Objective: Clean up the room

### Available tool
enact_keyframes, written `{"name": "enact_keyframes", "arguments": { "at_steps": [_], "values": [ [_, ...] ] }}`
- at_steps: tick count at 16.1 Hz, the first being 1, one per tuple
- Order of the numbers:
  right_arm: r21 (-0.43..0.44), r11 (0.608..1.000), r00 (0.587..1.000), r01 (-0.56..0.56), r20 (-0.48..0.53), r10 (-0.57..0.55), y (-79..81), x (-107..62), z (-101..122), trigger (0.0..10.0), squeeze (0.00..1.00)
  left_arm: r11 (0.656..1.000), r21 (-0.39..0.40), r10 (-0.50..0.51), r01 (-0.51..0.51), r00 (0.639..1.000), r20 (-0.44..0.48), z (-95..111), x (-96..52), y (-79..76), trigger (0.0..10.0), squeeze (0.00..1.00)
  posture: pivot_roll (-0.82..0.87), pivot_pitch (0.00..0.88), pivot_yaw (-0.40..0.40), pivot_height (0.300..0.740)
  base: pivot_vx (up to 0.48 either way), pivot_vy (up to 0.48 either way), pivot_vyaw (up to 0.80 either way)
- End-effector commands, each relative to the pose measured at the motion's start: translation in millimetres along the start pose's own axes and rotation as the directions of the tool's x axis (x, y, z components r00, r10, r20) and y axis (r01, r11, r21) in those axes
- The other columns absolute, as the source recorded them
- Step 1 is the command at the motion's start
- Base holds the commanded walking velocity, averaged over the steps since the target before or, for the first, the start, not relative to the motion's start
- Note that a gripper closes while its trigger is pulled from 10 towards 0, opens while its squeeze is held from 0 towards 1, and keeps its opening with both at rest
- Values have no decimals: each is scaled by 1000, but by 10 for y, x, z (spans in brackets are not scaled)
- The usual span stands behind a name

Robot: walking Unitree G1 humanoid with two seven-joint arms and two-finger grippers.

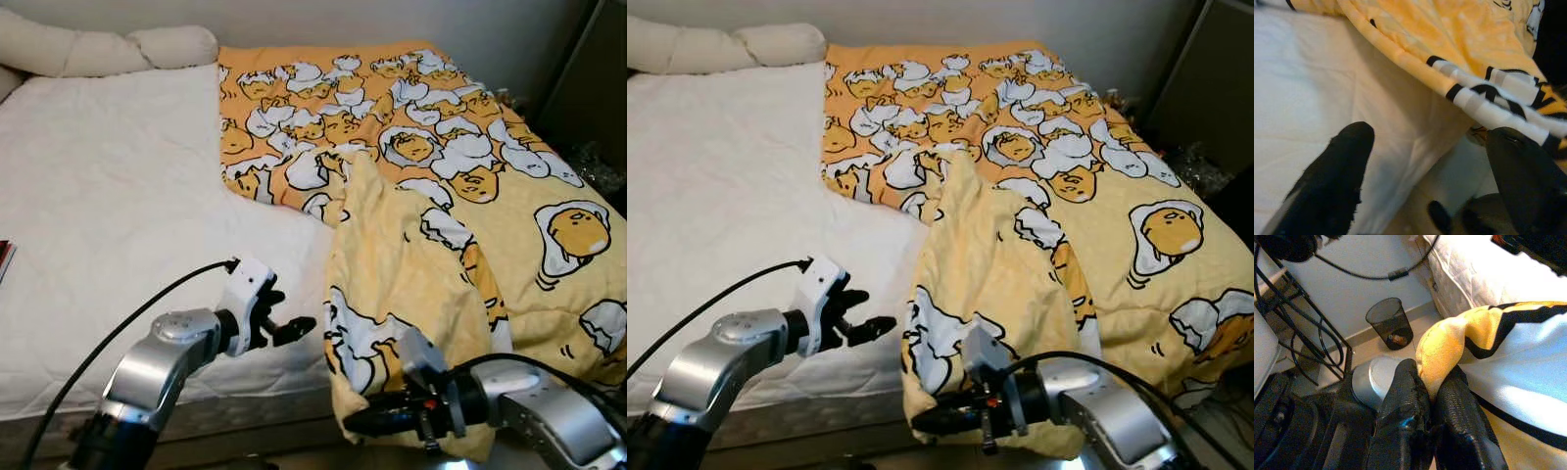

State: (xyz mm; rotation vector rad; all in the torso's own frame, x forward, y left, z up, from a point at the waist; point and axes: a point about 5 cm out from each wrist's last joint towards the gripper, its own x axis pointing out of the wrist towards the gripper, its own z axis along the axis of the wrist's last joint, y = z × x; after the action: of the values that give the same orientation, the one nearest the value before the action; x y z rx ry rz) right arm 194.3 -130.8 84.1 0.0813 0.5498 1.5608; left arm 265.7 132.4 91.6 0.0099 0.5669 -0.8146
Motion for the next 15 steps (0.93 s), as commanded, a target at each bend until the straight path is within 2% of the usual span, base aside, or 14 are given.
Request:
{"name": "enact_keyframes", "arguments": {
  "at_steps": [1,2,3,5,8,11,12,13,14,15],
  "values": [
    [-18,1000,1000,12,-5,-12,-17,-26,48,0,0,997,-72,-10,10,1000,-8,15,14,16,10000,1000,19,0,55,740,0,0,0],
    [-16,1000,1000,16,-8,-16,-10,-20,63,0,0,973,-212,-96,93,995,-2,32,72,-43,10000,1000,17,3,63,740,0,0,0],
    [-16,1000,1000,20,-11,-20,-6,-23,74,0,0,938,-305,-176,162,984,-16,25,122,-108,10000,1000,15,8,65,740,0,0,0],
    [-22,1000,1000,21,-21,-21,0,-26,67,0,0,904,-367,-244,218,970,-24,30,160,-173,10000,1000,11,12,70,740,0,0,0],
    [-21,1000,999,22,-27,-23,12,-19,60,0,0,821,-471,-337,324,940,59,136,201,-259,10000,1000,9,10,74,740,0,0,0],
    [-25,999,999,21,-39,-22,25,-9,47,0,0,827,-441,-398,348,917,-23,64,215,-359,10000,1000,6,11,76,740,0,0,0],
    [-30,999,999,21,-45,-22,28,-3,45,0,0,847,-418,-392,329,917,-73,12,233,-377,10000,1000,5,12,77,740,0,0,0],
    [-37,999,998,24,-51,-26,28,5,45,0,0,870,-404,-352,283,930,-106,-16,264,-338,0,745,4,15,78,740,0,0,0],
    [-40,999,998,26,-52,-28,27,5,46,0,0,876,-399,-342,273,933,-112,-18,271,-326,0,549,4,15,78,740,0,0,0],
    [-43,999,998,27,-54,-29,29,10,48,0,0,889,-385,-314,248,942,-120,-17,284,-296,0,0,5,13,80,740,0,0,0]
  ]
}}
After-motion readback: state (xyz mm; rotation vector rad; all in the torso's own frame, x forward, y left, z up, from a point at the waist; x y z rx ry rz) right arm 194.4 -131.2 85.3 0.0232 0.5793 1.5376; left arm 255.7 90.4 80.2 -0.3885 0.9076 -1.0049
